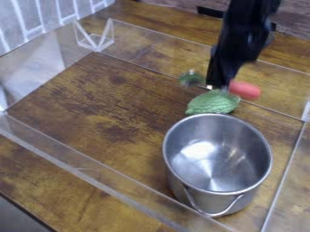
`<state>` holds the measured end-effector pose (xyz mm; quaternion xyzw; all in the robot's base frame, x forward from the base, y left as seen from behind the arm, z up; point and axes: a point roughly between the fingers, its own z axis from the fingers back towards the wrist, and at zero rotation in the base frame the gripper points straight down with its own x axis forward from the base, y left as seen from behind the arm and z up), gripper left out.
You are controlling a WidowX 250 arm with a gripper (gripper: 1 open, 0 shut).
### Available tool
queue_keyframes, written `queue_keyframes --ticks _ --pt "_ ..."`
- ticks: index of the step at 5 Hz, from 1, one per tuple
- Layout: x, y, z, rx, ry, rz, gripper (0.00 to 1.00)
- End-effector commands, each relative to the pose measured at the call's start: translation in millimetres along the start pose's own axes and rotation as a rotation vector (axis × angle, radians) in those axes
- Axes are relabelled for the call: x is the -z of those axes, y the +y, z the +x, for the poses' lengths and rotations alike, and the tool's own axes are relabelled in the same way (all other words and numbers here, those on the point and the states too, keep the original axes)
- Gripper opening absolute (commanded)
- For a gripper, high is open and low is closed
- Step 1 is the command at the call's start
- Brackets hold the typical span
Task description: Move the orange spoon to the right
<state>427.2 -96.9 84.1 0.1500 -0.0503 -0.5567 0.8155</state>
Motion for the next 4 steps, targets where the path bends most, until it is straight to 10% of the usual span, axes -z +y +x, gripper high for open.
queue_keyframes --ticks 1,2,4 --pt "-23.9 21 7.5 0.012 -0.07 0.112 0.0" --pt "-11.6 33 12.3 0.011 -0.058 0.131 0.0" --pt "10.7 43 -19.8 0.024 -0.048 0.173 0.0"
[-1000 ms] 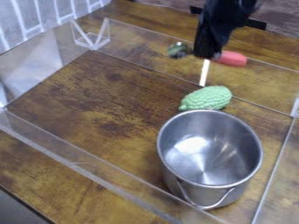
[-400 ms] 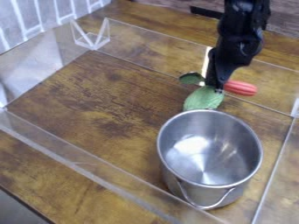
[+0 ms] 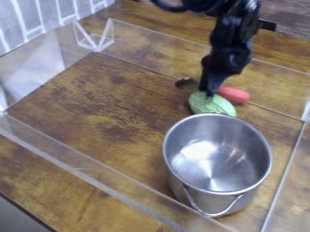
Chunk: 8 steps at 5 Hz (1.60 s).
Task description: Move the orange spoon to the right
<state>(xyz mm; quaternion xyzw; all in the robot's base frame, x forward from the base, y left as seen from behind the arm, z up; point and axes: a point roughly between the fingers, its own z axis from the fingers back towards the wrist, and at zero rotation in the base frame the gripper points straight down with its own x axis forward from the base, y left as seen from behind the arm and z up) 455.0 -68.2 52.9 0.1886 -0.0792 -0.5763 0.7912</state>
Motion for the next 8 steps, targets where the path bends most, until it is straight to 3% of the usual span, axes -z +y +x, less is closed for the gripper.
queue_keyframes --ticks 1,2,3,4,5,6,7,8 --pt "-41.8 24 -2.9 -0.042 -0.004 0.107 0.0" --pt "-60.8 30 6.5 -0.043 0.042 0.139 0.0" --pt "-77.6 29 17.2 -0.037 0.051 0.186 1.0" --pt "-85.7 35 12.0 -0.085 0.082 0.206 0.0" --pt "-92.0 40 1.0 -0.134 0.107 0.228 0.0" --pt "-78.2 36 -7.9 -0.123 0.075 0.244 0.0" --pt "-58.2 30 -15.5 -0.106 0.045 0.243 1.0" --pt "-44.6 25 -19.4 -0.078 0.017 0.246 1.0"
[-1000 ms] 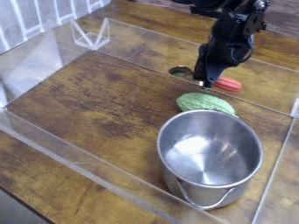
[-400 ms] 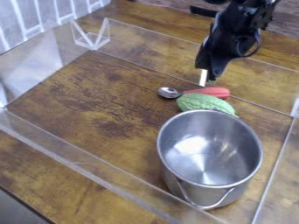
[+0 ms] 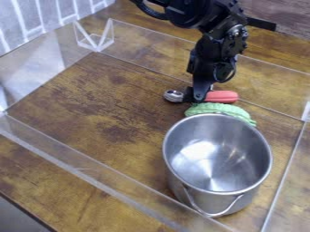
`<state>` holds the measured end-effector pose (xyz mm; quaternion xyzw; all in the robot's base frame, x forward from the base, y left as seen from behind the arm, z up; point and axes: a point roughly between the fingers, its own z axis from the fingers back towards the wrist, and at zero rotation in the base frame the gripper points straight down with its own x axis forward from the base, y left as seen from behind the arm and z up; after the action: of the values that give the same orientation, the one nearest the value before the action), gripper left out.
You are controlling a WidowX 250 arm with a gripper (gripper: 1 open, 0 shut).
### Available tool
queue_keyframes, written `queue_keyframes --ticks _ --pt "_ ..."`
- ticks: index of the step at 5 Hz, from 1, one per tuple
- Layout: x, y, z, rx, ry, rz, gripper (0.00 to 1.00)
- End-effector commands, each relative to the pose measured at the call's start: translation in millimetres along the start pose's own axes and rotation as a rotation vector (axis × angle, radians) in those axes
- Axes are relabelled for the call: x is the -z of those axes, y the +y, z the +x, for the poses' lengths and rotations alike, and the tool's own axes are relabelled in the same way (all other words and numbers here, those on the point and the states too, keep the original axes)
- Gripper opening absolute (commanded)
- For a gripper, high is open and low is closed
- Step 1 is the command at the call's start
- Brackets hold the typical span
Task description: Move the orange spoon to the right
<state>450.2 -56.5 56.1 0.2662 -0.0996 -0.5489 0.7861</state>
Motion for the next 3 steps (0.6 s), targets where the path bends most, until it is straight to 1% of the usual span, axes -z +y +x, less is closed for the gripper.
queue_keyframes --ticks 1,2,3 --pt "-43.1 39 -23.6 -0.032 -0.038 0.085 1.0" --pt "-51.8 47 -42.2 -0.014 -0.02 0.077 1.0" --pt "-53.4 42 -51.1 -0.022 0.001 0.102 1.0"
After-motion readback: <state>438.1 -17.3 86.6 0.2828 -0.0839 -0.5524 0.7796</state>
